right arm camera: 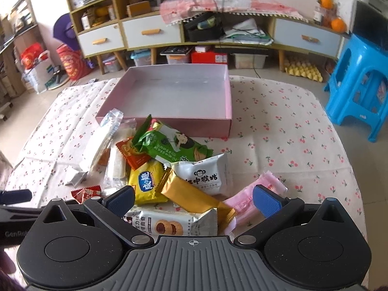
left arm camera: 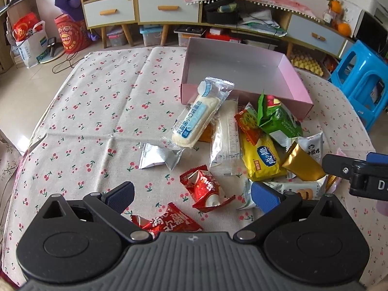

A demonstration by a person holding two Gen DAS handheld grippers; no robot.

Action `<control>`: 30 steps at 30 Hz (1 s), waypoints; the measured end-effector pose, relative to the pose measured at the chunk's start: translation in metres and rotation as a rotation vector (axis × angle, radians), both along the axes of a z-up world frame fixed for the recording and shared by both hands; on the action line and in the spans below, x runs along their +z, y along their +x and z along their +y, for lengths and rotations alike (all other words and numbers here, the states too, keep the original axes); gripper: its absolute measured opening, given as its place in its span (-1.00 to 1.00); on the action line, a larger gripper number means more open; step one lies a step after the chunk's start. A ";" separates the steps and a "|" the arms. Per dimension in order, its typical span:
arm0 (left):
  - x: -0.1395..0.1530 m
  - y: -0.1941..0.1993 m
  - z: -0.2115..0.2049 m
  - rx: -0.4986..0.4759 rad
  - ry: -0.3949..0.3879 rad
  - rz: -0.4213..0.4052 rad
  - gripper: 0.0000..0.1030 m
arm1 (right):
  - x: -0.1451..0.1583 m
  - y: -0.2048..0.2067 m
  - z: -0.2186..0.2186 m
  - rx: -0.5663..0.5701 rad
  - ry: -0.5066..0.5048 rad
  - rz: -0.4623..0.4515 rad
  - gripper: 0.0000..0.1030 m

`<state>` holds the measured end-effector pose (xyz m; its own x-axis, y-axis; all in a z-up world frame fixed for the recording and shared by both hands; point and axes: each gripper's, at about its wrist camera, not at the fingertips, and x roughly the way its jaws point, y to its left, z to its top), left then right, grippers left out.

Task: Organize snacks
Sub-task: 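Move both grippers toward the snack pile beside the pink box, then grasp the white milk bread bar with left gripper while right grasps green snack bag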

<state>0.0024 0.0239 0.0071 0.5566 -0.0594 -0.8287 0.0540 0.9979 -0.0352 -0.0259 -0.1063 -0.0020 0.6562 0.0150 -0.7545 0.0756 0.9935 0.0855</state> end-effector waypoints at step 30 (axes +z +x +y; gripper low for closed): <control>-0.022 0.070 0.015 -0.131 0.043 0.000 0.62 | -0.006 0.051 -0.017 0.285 -0.014 -0.142 1.00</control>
<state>0.0729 0.0391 -0.0149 0.5467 -0.0957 -0.8319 0.1835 0.9830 0.0074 0.0252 -0.1231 -0.0077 0.7258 0.2033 -0.6572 -0.2174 0.9742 0.0613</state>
